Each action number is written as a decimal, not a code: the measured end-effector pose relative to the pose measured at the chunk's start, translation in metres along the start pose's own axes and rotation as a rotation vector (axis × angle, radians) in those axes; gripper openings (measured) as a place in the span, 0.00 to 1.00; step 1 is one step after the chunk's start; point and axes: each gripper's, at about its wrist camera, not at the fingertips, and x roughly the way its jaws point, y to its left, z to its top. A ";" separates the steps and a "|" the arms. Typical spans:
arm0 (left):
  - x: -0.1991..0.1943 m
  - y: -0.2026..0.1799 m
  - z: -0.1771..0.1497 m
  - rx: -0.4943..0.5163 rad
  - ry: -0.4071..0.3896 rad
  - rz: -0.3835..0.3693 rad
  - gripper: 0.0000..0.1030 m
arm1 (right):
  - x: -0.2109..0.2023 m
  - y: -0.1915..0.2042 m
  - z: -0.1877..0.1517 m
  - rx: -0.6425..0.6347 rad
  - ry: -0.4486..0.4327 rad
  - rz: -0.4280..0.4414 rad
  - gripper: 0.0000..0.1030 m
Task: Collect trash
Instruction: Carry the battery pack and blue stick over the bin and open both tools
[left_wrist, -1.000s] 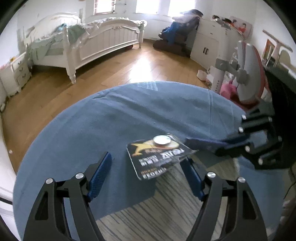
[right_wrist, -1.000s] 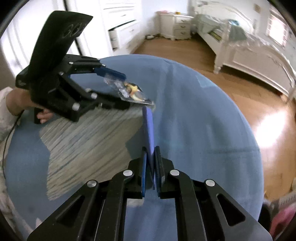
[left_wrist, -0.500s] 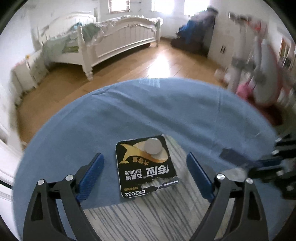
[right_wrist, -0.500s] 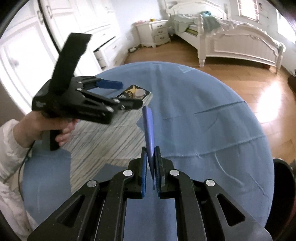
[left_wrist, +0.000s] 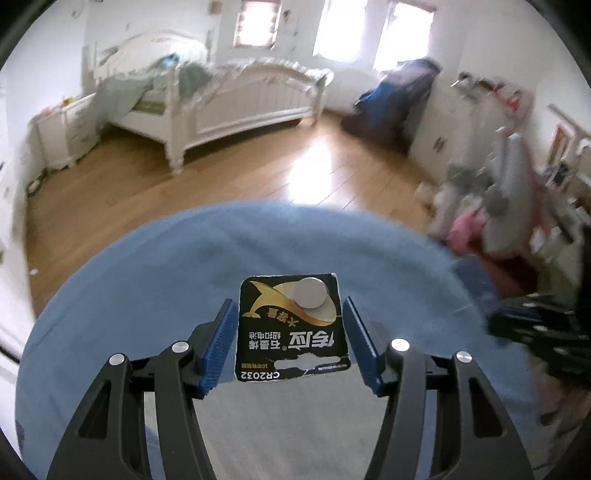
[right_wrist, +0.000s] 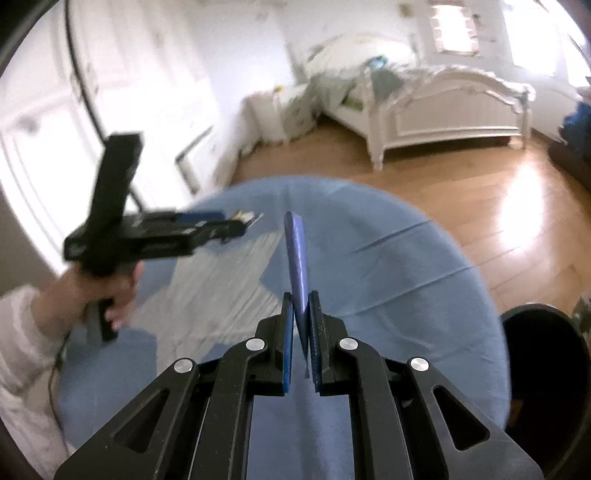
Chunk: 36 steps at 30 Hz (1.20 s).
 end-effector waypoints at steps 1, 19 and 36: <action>-0.005 -0.010 0.005 0.010 -0.018 -0.016 0.56 | -0.014 -0.009 0.001 0.037 -0.053 -0.004 0.09; 0.036 -0.219 0.044 0.181 -0.056 -0.438 0.56 | -0.156 -0.150 -0.068 0.388 -0.379 -0.353 0.09; 0.099 -0.276 0.030 0.196 0.071 -0.514 0.56 | -0.138 -0.224 -0.109 0.459 -0.312 -0.432 0.09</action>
